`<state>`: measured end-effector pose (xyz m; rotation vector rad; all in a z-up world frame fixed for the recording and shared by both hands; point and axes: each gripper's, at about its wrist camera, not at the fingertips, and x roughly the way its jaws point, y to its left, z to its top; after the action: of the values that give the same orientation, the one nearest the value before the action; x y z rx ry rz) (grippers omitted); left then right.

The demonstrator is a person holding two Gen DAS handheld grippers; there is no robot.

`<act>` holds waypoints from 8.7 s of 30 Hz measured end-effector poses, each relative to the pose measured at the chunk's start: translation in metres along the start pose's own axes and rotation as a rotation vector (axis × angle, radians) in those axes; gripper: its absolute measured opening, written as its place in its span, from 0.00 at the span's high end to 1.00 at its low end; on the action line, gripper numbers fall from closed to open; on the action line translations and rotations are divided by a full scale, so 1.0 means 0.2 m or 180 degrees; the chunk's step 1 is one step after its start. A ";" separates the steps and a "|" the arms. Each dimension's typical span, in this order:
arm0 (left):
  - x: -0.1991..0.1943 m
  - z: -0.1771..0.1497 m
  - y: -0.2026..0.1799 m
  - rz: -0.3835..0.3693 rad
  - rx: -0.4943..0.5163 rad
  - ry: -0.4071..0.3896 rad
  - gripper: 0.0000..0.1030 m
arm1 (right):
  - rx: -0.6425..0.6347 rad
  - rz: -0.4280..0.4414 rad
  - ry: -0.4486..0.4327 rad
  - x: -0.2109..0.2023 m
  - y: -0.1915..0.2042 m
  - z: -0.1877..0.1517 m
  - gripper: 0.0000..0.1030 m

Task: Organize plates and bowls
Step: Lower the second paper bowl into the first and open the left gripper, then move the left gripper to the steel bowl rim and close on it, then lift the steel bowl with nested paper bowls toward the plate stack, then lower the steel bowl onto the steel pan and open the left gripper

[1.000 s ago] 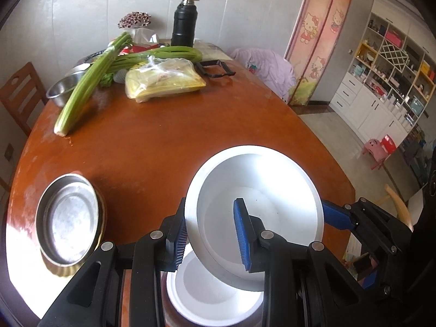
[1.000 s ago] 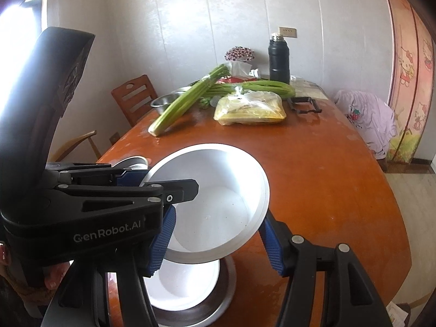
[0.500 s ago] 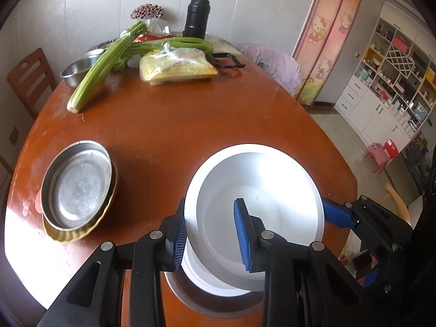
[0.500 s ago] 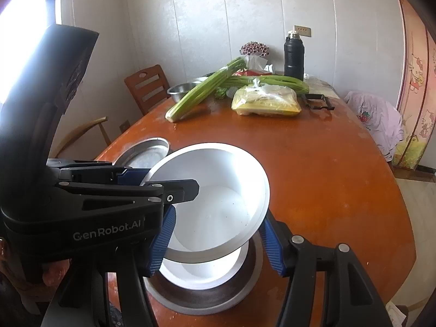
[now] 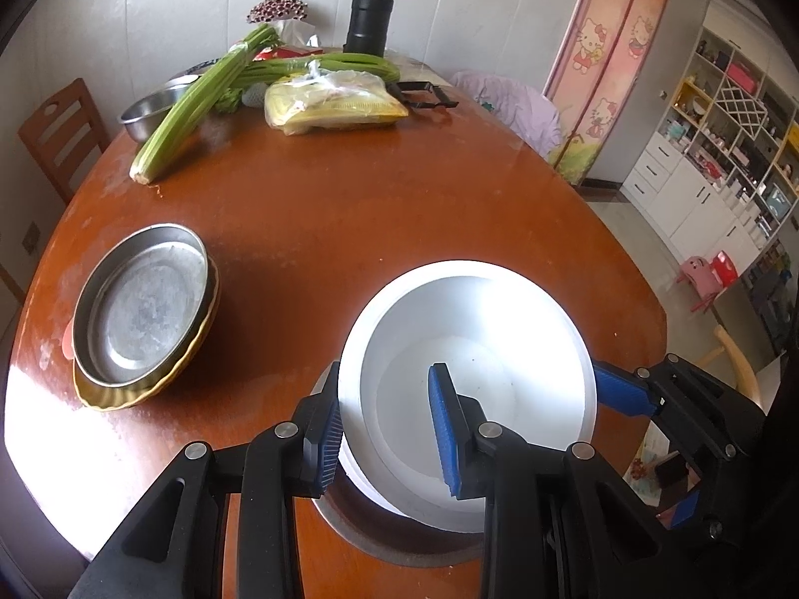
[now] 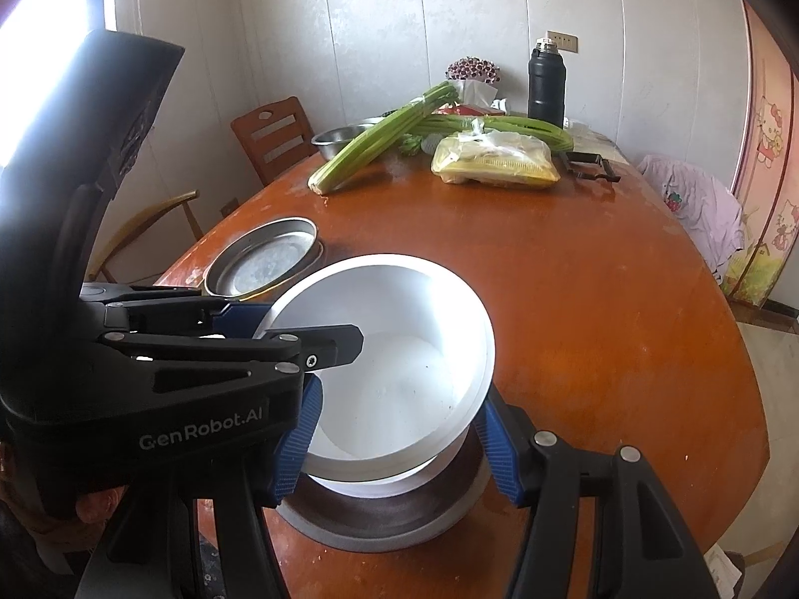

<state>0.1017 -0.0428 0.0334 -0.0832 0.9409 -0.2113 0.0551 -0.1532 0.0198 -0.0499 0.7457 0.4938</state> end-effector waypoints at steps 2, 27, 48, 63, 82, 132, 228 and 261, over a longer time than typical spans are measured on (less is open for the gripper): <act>0.00 -0.01 0.00 0.0012 -0.0004 -0.0001 0.69 | -0.0016 -0.0009 0.0008 0.00 0.00 0.00 0.41; 0.10 -0.06 0.02 0.0145 -0.0010 0.0131 0.67 | -0.0095 -0.0029 0.0195 0.07 0.02 -0.06 0.41; 0.08 -0.08 0.05 0.0140 -0.0035 0.0090 0.67 | -0.0108 -0.0016 0.0190 0.07 0.02 -0.07 0.41; 0.00 -0.09 0.08 0.0127 -0.0071 -0.0047 0.62 | -0.0077 -0.0072 0.0020 -0.04 0.00 -0.05 0.41; 0.06 -0.11 0.23 -0.0048 -0.0505 0.0106 0.53 | 0.0356 -0.0015 0.0163 0.00 -0.18 -0.06 0.39; -0.04 0.17 0.76 0.0102 -0.0754 -0.0137 0.52 | -0.0089 0.0632 0.0298 0.38 0.31 0.42 0.37; 0.01 0.17 1.12 0.0549 -0.1077 -0.0320 0.50 | -0.0329 0.0489 0.0218 0.72 0.44 0.54 0.38; -0.15 0.04 0.82 0.0996 -0.0919 -0.0585 0.49 | -0.0290 0.0336 -0.0459 0.38 0.36 0.51 0.30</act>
<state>0.1149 0.1227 0.0354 -0.2157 0.7835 0.2198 0.1348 -0.0358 0.0545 -0.0594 0.5863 0.6253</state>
